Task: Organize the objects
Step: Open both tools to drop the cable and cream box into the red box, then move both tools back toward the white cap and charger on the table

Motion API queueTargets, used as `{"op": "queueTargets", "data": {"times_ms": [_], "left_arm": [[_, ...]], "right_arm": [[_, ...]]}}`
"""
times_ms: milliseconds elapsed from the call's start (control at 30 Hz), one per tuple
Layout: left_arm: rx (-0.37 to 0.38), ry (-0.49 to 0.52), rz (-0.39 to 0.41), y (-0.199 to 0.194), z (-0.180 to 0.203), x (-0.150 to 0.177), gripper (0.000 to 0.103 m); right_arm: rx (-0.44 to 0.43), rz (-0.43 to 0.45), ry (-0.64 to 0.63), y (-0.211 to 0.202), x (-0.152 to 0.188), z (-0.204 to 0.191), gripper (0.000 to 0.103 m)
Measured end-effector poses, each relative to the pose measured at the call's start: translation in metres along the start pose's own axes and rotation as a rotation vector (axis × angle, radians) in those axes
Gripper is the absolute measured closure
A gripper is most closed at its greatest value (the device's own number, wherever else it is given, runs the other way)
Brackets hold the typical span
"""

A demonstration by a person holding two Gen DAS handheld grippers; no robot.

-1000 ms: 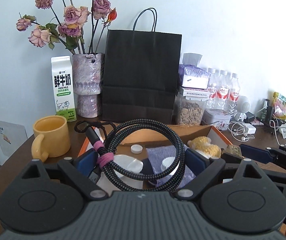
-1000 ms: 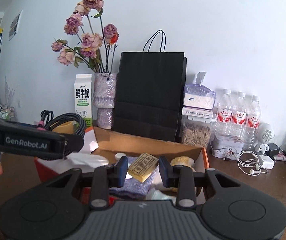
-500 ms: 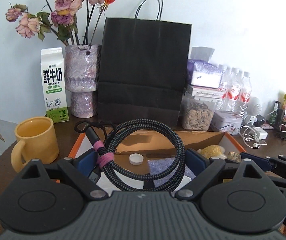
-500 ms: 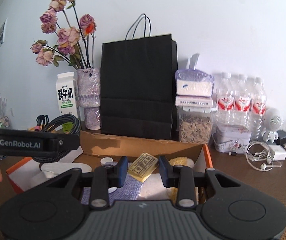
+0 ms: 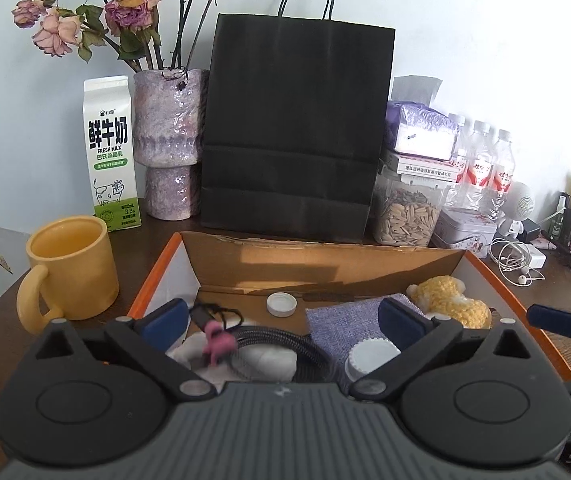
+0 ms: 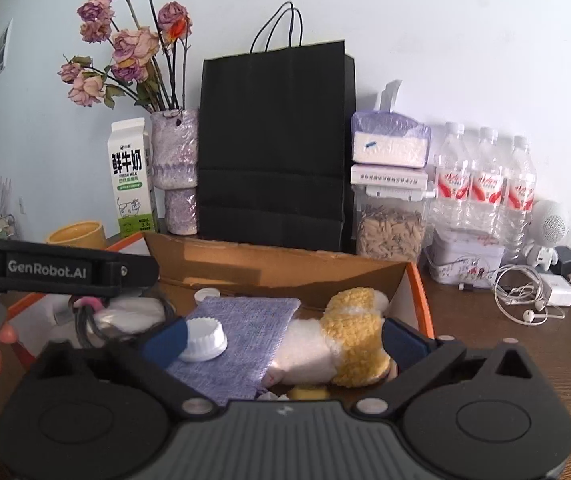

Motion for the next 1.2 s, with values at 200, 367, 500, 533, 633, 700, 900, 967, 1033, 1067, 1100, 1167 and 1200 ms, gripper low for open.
{"op": "queueTargets", "data": {"times_ms": [200,367,500,533,633,700,900,967,1033,1067,1100,1167,1200], "left_arm": [[-0.008,0.000,-0.012,0.002,0.000,0.001,0.000],[-0.004,0.002,-0.015,0.002,0.000,0.001,0.000],[0.000,0.004,-0.014,0.000,0.000,0.001,0.000],[0.002,0.005,-0.015,-0.001,0.000,0.001,0.000],[0.013,0.007,-0.011,-0.006,-0.001,0.001,0.000],[0.019,0.014,0.000,-0.012,-0.002,0.001,0.000],[0.024,0.034,0.038,-0.034,-0.003,0.003,0.000],[0.024,0.037,0.041,-0.041,-0.004,0.004,0.000],[0.021,0.036,0.042,-0.047,-0.006,0.006,0.000],[0.022,0.037,0.043,-0.051,-0.006,0.007,0.000],[0.022,0.038,0.043,-0.054,-0.006,0.008,0.000],[0.021,0.038,0.045,-0.061,-0.008,0.011,0.000],[0.022,0.035,0.043,-0.065,-0.009,0.013,0.000]], "right_arm": [[0.010,-0.005,0.007,0.001,0.000,0.002,0.000],[0.008,-0.009,0.006,0.002,0.000,0.002,0.000],[0.006,-0.010,0.005,0.001,0.000,0.000,0.000],[0.006,-0.008,0.005,0.000,0.001,0.000,0.000],[0.007,-0.003,0.002,-0.003,0.001,0.000,0.000],[0.009,0.008,-0.001,-0.009,0.001,-0.002,0.000],[0.003,0.038,-0.025,-0.031,0.001,-0.010,0.000],[0.003,0.047,-0.031,-0.038,0.001,-0.013,0.000],[0.006,0.057,-0.031,-0.045,0.001,-0.015,0.000],[0.006,0.060,-0.029,-0.049,0.001,-0.015,0.000],[0.007,0.062,-0.027,-0.052,0.002,-0.016,0.000],[0.006,0.063,-0.026,-0.057,0.003,-0.017,0.000],[0.005,0.062,-0.025,-0.060,0.004,-0.018,0.000]]}}
Point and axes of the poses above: each gripper's, at about its wrist camera, not at the fingertips, and y roughly the way its jaws point, z to its right, x to its underside, the point moved 1 cm from there along y, roughly the way its jaws point, and after that the axes turned 5 degrees about z, right-handed, at the moved point
